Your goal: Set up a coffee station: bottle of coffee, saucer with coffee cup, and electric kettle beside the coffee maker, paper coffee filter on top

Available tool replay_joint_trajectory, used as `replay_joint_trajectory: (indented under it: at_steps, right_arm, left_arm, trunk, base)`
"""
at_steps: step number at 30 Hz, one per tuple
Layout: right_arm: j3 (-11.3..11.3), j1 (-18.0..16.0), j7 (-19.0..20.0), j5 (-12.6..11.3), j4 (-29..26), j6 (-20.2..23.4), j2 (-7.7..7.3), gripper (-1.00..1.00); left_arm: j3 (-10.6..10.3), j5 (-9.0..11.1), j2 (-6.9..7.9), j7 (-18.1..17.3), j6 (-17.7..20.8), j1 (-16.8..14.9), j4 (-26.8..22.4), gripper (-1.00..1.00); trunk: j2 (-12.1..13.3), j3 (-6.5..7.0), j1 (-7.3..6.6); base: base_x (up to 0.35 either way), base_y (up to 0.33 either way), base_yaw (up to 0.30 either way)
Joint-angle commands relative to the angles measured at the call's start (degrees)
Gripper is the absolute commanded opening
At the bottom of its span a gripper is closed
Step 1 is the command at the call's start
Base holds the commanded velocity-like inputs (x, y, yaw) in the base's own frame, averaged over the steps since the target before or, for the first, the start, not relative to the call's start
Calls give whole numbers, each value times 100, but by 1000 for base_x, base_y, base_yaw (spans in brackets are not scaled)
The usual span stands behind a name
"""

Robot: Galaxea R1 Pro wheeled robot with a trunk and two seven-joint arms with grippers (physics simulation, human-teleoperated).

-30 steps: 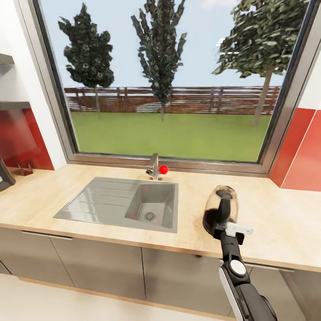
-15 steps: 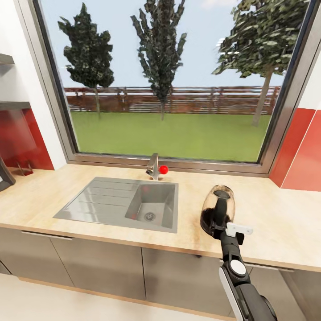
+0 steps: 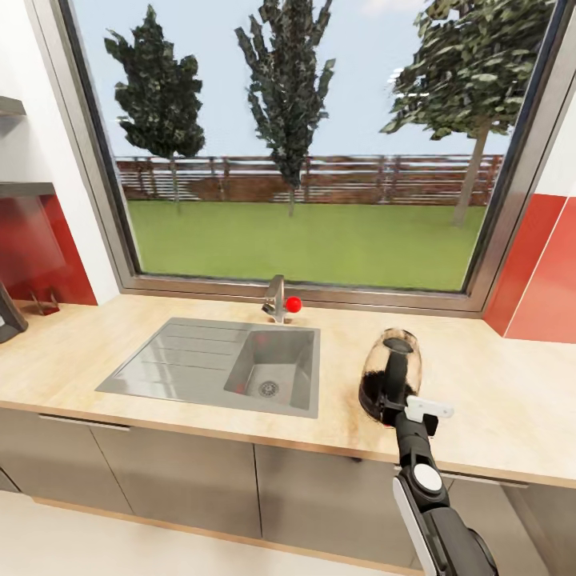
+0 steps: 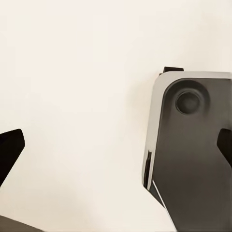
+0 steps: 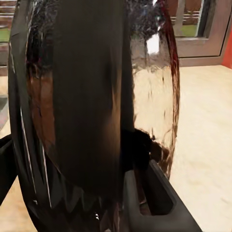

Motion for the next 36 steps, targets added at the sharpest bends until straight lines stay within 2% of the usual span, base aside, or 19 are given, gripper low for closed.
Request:
replay_joint_trajectory:
  at_steps: [1, 7, 14, 20, 25, 29, 34, 36]
  right_arm:
    - [11, -5, -32, 9, -102, 5, 0, -100]
    - [73, -5, -24, 8, -806, 50, 8, -100]
    - [953, -15, -29, 16, -1102, 562, 22, -100]
    - [1329, -43, -20, 13, -1237, 778, 40, -100]
    - [1802, -77, 414, 8, -1281, 965, 52, -100]
    - [1934, -83, 590, 8, -1289, 996, 54, -100]
    - [1969, -83, 708, 7, -1289, 1002, 55, -100]
    - [1982, -84, 903, 7, -1296, 996, 55, -100]
  left_arm:
    - [33, -61, 0, 25, -25, -6, 12, 100]
    - [36, -61, 42, 25, -25, -6, 27, 100]
    - [42, -61, 98, 25, -29, -6, 34, 100]
    - [42, -61, 113, 25, -27, -6, 34, 100]
    - [42, -61, 111, 25, -25, -6, 34, 100]
    - [42, -61, 107, 25, -25, -6, 34, 100]
    - [45, -55, 99, 28, -31, -6, 27, 100]
    - [50, -52, 97, 29, -33, -6, 25, 100]
  trunk:
    - [-14, -13, 3]
    - [-14, -13, 3]
    - [-14, -13, 3]
    - [-14, -13, 3]
    - [-14, -13, 3]
    - [-14, -13, 3]
    - [-14, -13, 3]
    - [-14, -13, 3]
  base:
    - [0, 0, 0]
    - [0, 0, 0]
    - [0, 0, 0]
    - [0, 0, 0]
    - [0, 0, 0]
    - [0, 0, 0]
    - [0, 0, 0]
    - [0, 0, 0]
